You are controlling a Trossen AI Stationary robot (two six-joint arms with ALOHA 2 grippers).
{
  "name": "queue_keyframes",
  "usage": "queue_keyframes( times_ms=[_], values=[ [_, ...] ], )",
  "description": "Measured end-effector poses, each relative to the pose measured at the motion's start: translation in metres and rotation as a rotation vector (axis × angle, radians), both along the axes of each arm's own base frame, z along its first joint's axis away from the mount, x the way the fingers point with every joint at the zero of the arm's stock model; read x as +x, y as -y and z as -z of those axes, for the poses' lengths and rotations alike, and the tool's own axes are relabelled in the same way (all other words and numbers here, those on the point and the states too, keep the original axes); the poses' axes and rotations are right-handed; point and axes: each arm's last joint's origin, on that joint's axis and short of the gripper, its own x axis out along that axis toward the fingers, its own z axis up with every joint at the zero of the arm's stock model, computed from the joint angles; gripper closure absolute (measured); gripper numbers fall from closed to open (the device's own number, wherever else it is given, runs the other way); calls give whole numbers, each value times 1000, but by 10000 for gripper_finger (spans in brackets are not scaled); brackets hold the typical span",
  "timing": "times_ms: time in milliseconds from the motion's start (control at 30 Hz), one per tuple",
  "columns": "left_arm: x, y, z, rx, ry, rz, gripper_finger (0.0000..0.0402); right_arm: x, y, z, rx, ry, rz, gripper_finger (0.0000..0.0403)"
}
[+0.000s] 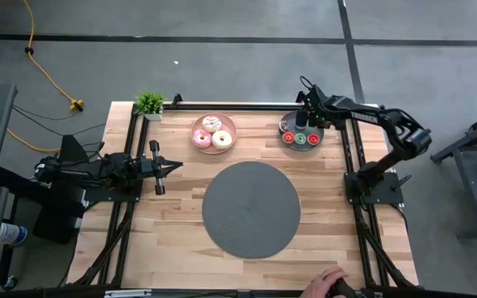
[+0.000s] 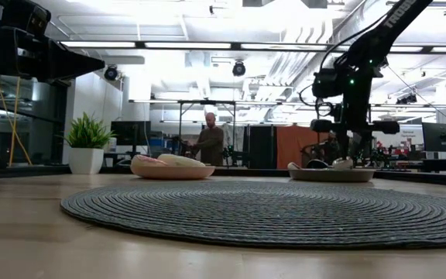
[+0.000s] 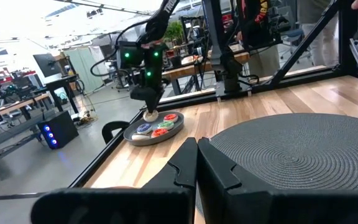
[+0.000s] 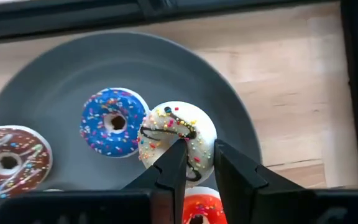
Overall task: Pick & Place donuts
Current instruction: Put the small white donut on the gray plate, then return to Home Position
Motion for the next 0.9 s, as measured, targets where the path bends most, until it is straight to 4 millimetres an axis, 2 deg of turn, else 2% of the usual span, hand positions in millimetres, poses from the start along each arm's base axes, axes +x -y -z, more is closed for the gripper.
queue_keyframes(
  times_ms=[200,533,900],
  values=[
    [0,0,0,0,0,0,401,1,1,9,49,1,2,332],
    [0,0,0,0,0,0,401,1,2,10,52,-5,-13,326],
    [0,0,0,0,0,0,401,-2,4,10,46,-14,-8,236]
  ],
)
